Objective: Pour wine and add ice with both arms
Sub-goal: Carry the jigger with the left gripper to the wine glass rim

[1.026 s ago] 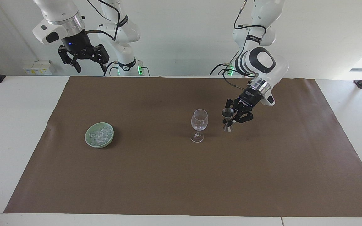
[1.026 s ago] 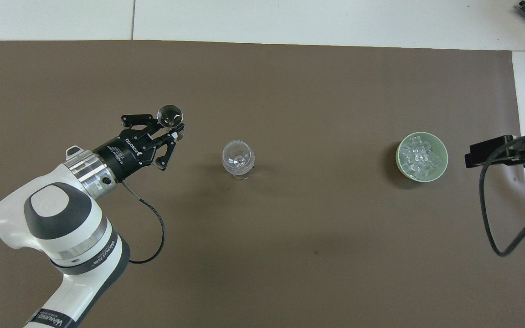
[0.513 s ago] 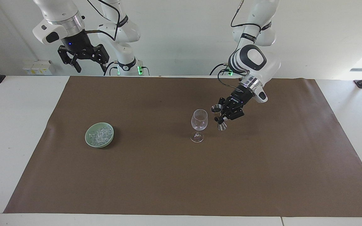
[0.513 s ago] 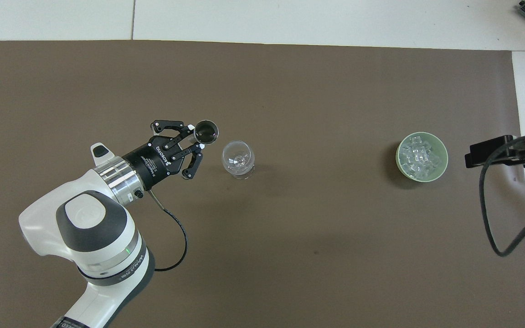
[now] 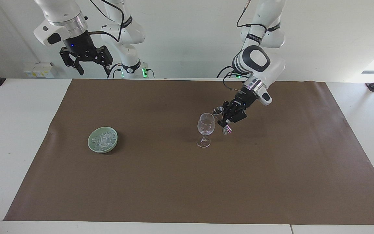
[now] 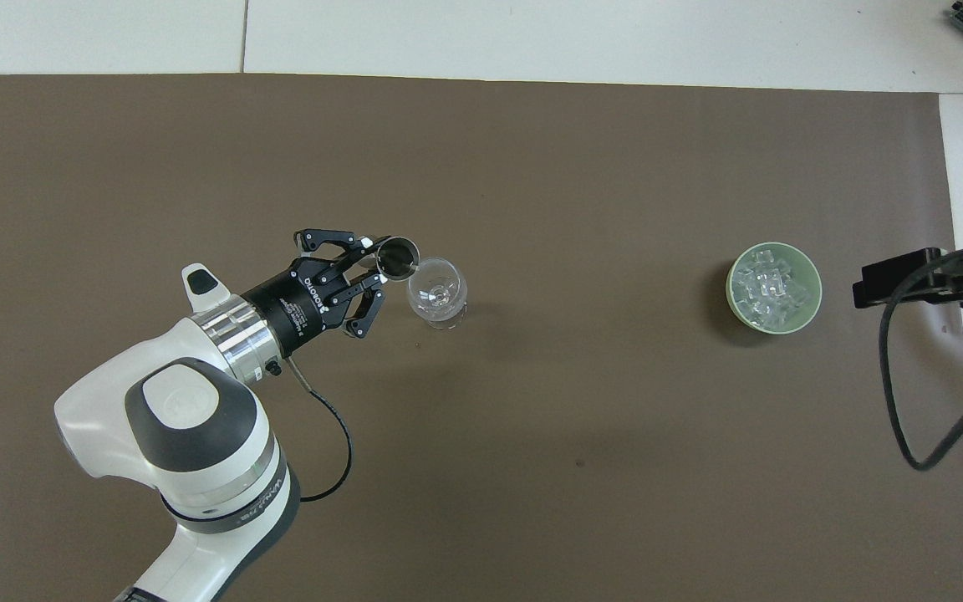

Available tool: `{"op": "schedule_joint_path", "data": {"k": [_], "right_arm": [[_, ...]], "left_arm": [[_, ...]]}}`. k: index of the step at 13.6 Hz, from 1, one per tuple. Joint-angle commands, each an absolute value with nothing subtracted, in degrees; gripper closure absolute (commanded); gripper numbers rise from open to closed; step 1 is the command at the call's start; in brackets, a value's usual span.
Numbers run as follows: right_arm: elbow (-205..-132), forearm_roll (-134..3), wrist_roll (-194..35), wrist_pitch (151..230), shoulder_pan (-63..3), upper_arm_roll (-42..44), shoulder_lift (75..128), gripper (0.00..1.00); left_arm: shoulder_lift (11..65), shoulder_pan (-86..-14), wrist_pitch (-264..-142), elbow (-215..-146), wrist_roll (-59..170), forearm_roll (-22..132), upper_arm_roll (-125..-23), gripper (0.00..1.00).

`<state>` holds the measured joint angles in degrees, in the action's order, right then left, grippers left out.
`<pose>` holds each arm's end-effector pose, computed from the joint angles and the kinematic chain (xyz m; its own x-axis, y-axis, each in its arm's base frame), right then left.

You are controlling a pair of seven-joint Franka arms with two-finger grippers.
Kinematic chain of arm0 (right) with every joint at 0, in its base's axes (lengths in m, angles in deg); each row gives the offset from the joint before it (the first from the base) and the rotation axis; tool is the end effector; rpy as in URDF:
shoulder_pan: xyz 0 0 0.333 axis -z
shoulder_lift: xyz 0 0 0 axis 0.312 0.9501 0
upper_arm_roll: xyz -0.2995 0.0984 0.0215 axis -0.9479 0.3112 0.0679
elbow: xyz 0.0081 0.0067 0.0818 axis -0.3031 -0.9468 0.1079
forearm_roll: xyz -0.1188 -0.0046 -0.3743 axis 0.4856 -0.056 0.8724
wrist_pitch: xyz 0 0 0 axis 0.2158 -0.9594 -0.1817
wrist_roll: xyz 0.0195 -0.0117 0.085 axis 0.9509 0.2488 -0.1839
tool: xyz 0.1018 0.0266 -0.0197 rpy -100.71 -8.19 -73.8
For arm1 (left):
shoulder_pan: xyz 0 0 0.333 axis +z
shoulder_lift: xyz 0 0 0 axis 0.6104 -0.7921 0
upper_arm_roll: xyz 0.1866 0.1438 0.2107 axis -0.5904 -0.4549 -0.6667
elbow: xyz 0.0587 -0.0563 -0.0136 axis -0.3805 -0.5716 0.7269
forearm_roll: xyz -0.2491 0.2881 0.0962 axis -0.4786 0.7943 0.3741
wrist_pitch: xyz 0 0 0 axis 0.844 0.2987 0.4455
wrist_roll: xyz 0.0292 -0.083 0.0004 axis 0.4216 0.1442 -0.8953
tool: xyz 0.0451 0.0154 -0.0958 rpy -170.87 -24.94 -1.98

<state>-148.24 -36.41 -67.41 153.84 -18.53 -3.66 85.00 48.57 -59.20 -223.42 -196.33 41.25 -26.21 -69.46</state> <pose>0.5295 0.0310 0.6774 0.9997 -0.0071 -0.0250 -0.0078 -0.9995 -0.0294 0.4930 -0.2310 0.4105 0.1906 0.6248 -0.7572 0.8183 0.3249 0.4741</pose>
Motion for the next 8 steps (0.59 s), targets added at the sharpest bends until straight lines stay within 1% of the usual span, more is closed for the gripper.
{"op": "schedule_joint_path", "data": {"k": [1, 8], "right_arm": [[-149.55, -36.78, -68.03, 154.42, -18.7, -4.01, 84.0, 0.0], [-149.55, -36.78, -68.03, 154.42, -18.7, -4.1, 84.0, 0.0]], "left_arm": [[47.48, -61.43, -226.13, -194.94, 44.5, -26.98, -70.23, 1.0], [46.87, -62.4, -228.58, -194.06, 50.4, -24.01, -70.23, 1.0]]}}
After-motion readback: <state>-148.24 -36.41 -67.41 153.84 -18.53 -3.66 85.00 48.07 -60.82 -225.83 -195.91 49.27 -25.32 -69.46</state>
